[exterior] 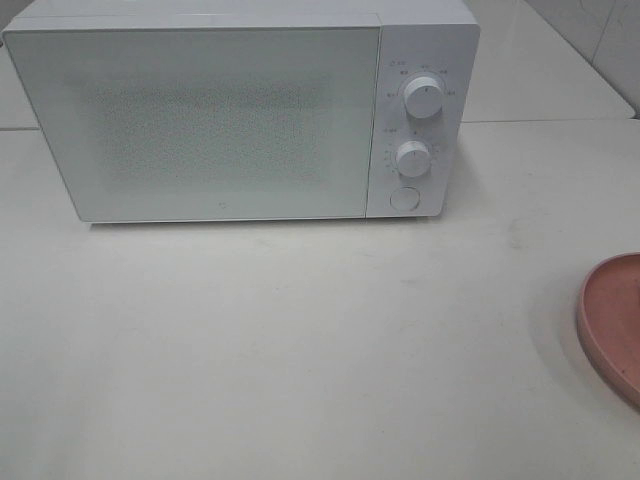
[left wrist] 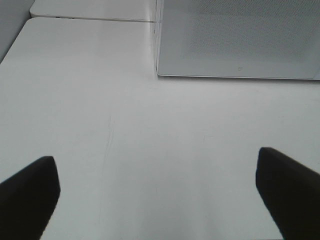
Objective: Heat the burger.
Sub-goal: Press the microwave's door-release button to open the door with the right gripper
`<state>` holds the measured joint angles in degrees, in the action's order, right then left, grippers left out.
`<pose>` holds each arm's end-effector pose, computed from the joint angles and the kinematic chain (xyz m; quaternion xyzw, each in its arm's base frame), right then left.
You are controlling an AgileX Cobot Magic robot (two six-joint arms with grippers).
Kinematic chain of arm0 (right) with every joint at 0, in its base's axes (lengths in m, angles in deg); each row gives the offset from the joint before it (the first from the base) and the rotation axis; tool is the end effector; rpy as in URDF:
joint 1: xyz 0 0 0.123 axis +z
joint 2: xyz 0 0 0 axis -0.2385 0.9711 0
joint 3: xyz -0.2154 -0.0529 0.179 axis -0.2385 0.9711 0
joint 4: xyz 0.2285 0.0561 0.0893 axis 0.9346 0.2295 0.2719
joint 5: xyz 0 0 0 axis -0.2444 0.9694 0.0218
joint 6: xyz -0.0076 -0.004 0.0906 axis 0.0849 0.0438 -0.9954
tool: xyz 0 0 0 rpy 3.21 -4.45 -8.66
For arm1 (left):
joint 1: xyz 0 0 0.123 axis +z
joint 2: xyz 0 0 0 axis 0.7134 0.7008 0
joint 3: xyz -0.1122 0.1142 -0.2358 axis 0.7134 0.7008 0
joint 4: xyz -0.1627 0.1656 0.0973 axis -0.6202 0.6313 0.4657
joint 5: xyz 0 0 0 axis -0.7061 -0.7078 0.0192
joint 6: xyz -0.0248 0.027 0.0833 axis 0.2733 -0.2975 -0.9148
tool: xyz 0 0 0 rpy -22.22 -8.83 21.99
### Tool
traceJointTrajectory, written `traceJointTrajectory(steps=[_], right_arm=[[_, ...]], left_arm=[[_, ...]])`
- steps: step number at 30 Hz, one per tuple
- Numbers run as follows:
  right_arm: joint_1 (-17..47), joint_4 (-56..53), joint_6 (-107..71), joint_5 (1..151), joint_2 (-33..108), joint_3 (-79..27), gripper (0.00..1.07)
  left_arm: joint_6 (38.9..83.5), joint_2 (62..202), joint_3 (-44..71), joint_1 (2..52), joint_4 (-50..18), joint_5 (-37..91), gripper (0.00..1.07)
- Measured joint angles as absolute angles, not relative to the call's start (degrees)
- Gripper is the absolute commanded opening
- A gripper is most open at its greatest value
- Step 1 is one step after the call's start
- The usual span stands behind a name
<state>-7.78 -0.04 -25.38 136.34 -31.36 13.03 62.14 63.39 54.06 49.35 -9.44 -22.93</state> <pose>-0.0035 0.0012 0.2840 -0.0238 0.8319 0.0534 0.5519 -0.0075 -0.0120 0.2815 -0.0038 0.8485 -0.0408 0.5276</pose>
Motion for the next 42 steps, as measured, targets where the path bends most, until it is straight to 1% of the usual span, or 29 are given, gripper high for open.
traceJointTrajectory(steps=[23,31,42], right_arm=[[-7.78,-0.04,-25.78,136.34,-31.07,13.03,0.75],[-7.78,-0.04,-27.27,135.94,-24.54,11.94,0.75],[-7.78,-0.04,-27.44,127.98,-13.88,11.48,0.75]], left_arm=[[62.14,63.39,54.06,49.35,-9.44,-22.93,1.0],[62.14,63.39,54.06,49.35,-9.44,-22.93,1.0],[62.14,63.39,54.06,49.35,-9.44,-22.93,1.0]])
